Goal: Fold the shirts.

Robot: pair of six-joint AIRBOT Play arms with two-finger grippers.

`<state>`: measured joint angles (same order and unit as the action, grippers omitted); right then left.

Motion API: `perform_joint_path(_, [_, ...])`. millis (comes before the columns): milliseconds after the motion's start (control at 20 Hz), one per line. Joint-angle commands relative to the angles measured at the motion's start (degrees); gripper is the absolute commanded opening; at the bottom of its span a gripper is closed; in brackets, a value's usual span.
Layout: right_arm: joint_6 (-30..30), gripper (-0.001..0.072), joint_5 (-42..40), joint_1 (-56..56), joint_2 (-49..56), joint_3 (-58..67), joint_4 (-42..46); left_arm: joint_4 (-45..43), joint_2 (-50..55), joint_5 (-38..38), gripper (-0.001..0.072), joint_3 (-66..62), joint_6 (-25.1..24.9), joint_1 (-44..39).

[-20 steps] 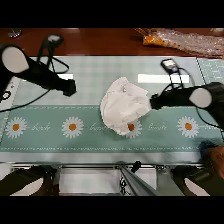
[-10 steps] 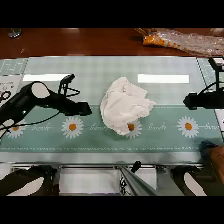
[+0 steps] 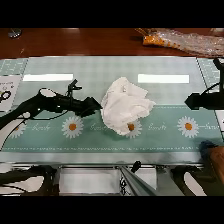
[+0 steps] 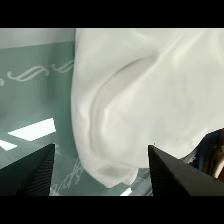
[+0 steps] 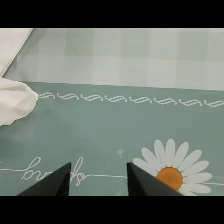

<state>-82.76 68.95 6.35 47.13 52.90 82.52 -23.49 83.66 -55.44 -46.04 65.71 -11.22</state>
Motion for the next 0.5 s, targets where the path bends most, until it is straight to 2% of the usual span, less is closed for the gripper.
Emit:
perform_joint_path(0, [-0.98, 0.0427, 0.09, 0.09, -0.02, -0.02, -0.22, 7.26, 3.61, 1.07, 0.0579, 0.11, -3.69, -0.63])
perform_joint_path(400, [-2.32, 0.0424, 0.11, 0.09, -0.02, -0.02, -2.82, 8.59, 7.5, 2.71, 0.0578, -2.86, -2.6, -4.5])
perform_joint_path(450, [-2.56, 0.0424, 0.11, 0.09, -0.02, -0.02, -2.8, 8.59, 8.07, 3.28, 0.052, -3.52, -1.36, -5.16])
